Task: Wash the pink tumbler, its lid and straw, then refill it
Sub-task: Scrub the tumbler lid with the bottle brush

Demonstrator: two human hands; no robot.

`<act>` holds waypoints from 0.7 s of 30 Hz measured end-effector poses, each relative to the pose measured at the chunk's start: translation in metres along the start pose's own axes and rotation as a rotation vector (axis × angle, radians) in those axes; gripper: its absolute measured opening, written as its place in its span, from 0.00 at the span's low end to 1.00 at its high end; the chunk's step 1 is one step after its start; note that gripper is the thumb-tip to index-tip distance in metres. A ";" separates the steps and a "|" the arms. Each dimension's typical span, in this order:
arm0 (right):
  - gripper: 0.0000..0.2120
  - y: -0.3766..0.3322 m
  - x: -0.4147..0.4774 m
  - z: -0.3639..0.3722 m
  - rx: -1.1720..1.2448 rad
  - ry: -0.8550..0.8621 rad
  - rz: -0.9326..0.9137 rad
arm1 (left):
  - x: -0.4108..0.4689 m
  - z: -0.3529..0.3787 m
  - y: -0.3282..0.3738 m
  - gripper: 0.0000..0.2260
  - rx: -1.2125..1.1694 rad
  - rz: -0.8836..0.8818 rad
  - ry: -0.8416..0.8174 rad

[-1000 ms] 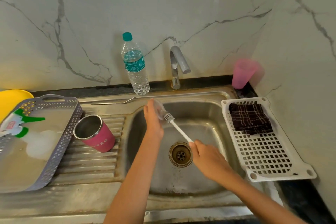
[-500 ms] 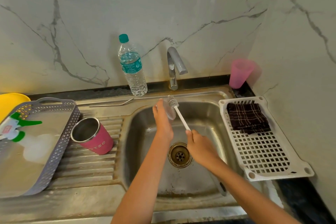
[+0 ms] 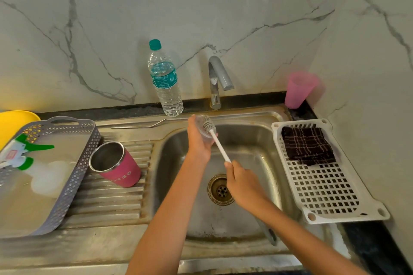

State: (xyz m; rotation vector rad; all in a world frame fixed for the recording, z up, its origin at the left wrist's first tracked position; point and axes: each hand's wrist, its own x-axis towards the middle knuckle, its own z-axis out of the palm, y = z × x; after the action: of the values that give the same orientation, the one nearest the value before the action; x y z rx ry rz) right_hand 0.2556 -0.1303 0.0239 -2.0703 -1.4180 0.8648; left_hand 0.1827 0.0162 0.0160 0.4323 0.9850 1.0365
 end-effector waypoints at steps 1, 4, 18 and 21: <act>0.18 0.000 -0.001 -0.001 0.016 0.002 -0.001 | -0.001 0.002 0.002 0.24 0.010 -0.015 -0.007; 0.19 -0.005 0.018 -0.013 0.058 0.043 0.027 | -0.008 0.002 -0.008 0.24 0.078 -0.040 -0.092; 0.17 0.003 0.006 -0.019 -0.066 -0.012 -0.016 | -0.003 -0.005 0.005 0.21 0.002 -0.028 -0.011; 0.17 0.007 -0.010 -0.014 -0.099 -0.050 -0.067 | -0.001 -0.006 0.012 0.18 0.008 -0.023 0.019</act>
State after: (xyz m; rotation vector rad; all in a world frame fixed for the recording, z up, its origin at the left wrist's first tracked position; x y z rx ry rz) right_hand 0.2676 -0.1426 0.0316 -2.0731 -1.5771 0.8402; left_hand 0.1710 0.0205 0.0218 0.4178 1.0095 1.0179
